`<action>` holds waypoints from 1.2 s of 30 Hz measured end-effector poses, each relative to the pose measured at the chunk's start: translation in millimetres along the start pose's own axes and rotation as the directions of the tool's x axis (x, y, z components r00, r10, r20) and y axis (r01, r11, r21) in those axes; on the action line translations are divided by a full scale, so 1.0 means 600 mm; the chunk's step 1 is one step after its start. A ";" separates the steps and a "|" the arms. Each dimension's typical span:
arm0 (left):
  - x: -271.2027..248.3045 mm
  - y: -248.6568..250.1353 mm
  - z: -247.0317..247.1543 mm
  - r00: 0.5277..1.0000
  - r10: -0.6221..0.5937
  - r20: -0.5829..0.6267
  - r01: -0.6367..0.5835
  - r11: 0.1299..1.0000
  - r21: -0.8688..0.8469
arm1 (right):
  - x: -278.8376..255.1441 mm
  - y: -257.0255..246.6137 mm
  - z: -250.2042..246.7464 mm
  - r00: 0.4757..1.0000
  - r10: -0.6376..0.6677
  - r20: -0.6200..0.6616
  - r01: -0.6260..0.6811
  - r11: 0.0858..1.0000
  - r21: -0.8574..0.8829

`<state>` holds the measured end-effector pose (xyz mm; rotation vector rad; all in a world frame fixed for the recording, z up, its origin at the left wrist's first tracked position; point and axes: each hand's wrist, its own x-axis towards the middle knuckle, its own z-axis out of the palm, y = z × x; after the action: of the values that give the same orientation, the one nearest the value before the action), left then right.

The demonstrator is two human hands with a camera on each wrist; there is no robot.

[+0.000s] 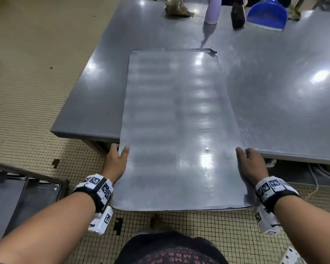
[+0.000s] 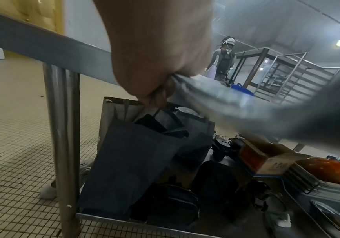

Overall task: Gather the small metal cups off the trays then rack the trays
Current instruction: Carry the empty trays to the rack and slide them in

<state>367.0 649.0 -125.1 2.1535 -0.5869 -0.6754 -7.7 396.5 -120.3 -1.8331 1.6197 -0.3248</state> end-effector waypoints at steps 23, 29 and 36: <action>-0.042 0.082 -0.140 0.818 -0.028 -0.575 -0.030 0.995 -0.092 | 0.203 -0.302 -0.025 0.866 -0.475 0.157 0.436 0.870 0.229; -0.166 0.122 -0.152 0.601 -0.081 -0.795 0.012 0.996 -0.092 | 0.217 -0.434 -0.042 0.640 -0.709 0.297 0.600 0.702 0.383; -0.365 0.155 -0.155 0.323 -0.193 -0.926 0.098 0.980 -0.170 | 0.139 -0.560 -0.005 0.378 -0.831 0.408 0.666 0.550 0.504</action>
<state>244.4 777.4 58.3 2.0810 0.3085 0.5566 271.5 321.2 69.9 -2.0650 0.1591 -0.2608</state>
